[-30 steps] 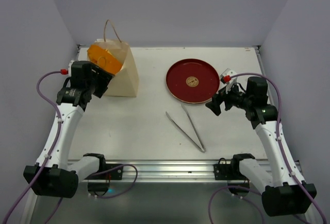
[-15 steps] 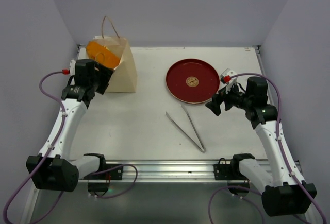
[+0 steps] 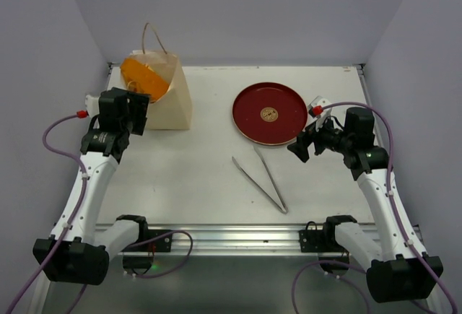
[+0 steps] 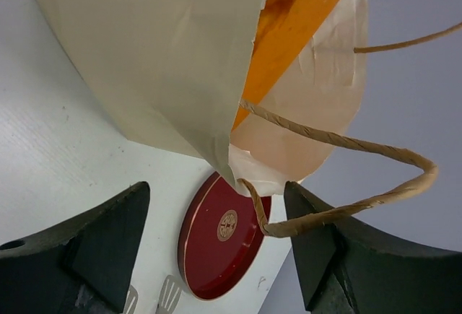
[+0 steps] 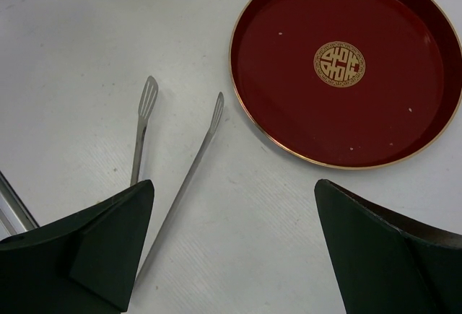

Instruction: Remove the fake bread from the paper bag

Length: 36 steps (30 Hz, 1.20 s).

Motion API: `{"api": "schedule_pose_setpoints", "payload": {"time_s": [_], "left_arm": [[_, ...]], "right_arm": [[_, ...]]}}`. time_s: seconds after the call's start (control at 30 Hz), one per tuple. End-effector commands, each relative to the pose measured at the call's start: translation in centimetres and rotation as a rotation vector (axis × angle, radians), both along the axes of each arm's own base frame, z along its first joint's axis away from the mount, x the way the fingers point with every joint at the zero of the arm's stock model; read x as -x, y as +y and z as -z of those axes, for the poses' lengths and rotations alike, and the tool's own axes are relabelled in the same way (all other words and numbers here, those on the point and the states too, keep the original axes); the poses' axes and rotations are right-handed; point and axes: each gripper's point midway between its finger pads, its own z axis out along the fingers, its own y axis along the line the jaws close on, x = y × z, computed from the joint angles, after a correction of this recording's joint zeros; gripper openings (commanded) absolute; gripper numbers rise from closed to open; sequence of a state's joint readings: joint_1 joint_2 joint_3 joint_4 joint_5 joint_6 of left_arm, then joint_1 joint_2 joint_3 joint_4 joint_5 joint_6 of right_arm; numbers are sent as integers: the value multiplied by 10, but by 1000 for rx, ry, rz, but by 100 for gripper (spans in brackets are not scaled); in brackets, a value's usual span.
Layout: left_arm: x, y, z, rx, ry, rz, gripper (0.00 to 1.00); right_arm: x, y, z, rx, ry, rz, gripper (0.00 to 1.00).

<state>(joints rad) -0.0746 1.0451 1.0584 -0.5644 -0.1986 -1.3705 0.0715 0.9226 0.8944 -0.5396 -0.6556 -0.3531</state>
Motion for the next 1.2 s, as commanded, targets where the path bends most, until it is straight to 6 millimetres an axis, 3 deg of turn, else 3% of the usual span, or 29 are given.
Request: {"api": "schedule_pose_setpoints", "payload": {"time_s": [0.0, 0.1, 0.3, 0.4, 0.73, 0.8, 0.83, 0.9, 1.0, 1.13, 1.17], "left_arm": [[-10, 10, 8, 26, 20, -92, 79], [-24, 4, 27, 44, 68, -75, 79], [-39, 5, 29, 39, 64, -85, 73], [-40, 8, 30, 23, 74, -91, 64], [-47, 25, 26, -97, 52, -21, 8], [-49, 23, 29, -121, 55, 31, 1], [-51, 34, 30, -142, 53, 30, 0], [-54, 35, 28, -152, 25, 75, 0], [-63, 36, 13, -220, -59, 161, 0], [-77, 39, -27, -406, -177, 284, 0], [-80, 36, -45, -436, -222, 314, 0]], "right_arm": [[3, 5, -3, -16, -7, -34, 99], [3, 5, -3, -13, -6, -32, 99], [3, 4, -3, -12, -9, -28, 99], [3, 4, -2, -9, -9, -28, 99], [3, 3, -3, -9, -10, -26, 99], [3, 3, -4, -8, -15, -25, 99], [3, 3, -4, -9, -15, -26, 99], [3, 3, -3, -6, -15, -24, 99], [4, 3, -3, -7, -13, -27, 99], [5, 5, -2, -11, -7, -37, 99], [6, 6, 0, -10, -4, -49, 99]]}}
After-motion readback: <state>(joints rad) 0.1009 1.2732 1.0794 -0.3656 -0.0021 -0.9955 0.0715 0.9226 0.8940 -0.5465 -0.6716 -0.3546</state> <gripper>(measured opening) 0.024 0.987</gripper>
